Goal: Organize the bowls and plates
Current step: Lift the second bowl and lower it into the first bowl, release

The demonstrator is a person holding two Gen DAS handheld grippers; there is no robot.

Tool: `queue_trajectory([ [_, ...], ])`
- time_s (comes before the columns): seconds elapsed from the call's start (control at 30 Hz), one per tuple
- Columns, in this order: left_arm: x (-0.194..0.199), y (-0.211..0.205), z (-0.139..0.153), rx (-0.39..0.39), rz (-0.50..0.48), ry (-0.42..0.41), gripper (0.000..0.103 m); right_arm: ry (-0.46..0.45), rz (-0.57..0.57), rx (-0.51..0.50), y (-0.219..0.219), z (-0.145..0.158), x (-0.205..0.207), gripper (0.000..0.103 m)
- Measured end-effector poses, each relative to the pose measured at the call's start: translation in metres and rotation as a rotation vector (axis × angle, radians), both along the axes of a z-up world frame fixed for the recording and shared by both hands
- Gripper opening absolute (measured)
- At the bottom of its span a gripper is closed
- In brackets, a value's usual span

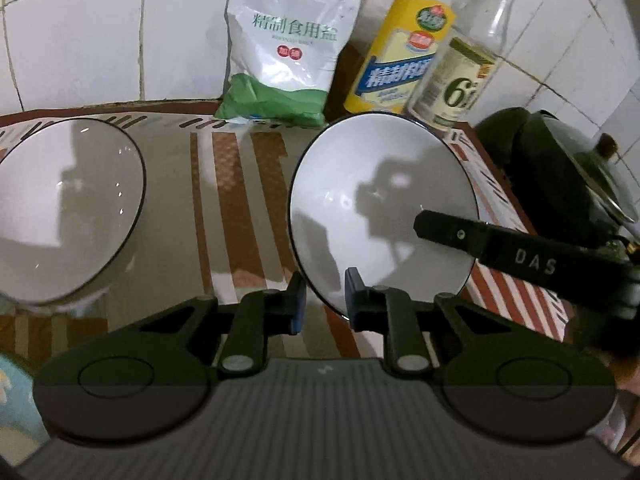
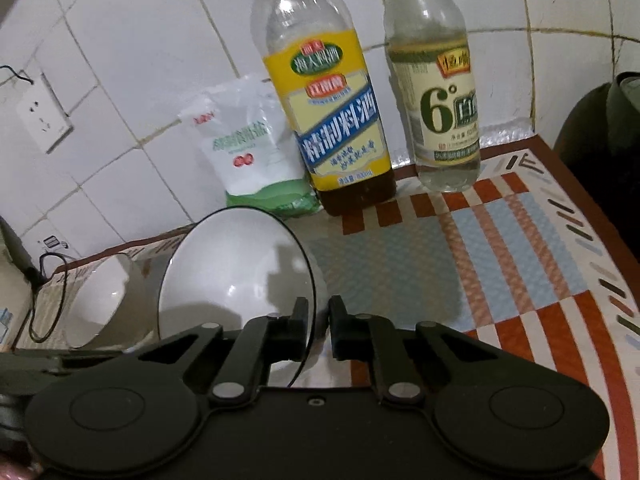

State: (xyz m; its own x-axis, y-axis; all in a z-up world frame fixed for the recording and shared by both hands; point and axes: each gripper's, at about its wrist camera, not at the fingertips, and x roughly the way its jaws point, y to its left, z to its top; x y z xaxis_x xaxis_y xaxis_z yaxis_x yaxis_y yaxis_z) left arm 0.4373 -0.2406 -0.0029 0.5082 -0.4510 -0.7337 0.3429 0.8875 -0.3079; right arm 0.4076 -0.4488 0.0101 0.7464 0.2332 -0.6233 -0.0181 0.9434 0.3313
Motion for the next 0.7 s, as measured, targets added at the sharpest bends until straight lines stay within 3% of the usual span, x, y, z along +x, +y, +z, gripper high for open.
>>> queue_trajectory([
  [0.33,-0.05,0.01,0.051,0.035,-0.034,-0.094,0.019,-0.005,0.011,0.016,0.012,0.038,-0.043,0.013],
  [0.7,-0.112,0.042,0.067,0.024,-0.09,-0.097,0.019,0.003,0.038,0.023,0.036,0.056,-0.101,0.013],
])
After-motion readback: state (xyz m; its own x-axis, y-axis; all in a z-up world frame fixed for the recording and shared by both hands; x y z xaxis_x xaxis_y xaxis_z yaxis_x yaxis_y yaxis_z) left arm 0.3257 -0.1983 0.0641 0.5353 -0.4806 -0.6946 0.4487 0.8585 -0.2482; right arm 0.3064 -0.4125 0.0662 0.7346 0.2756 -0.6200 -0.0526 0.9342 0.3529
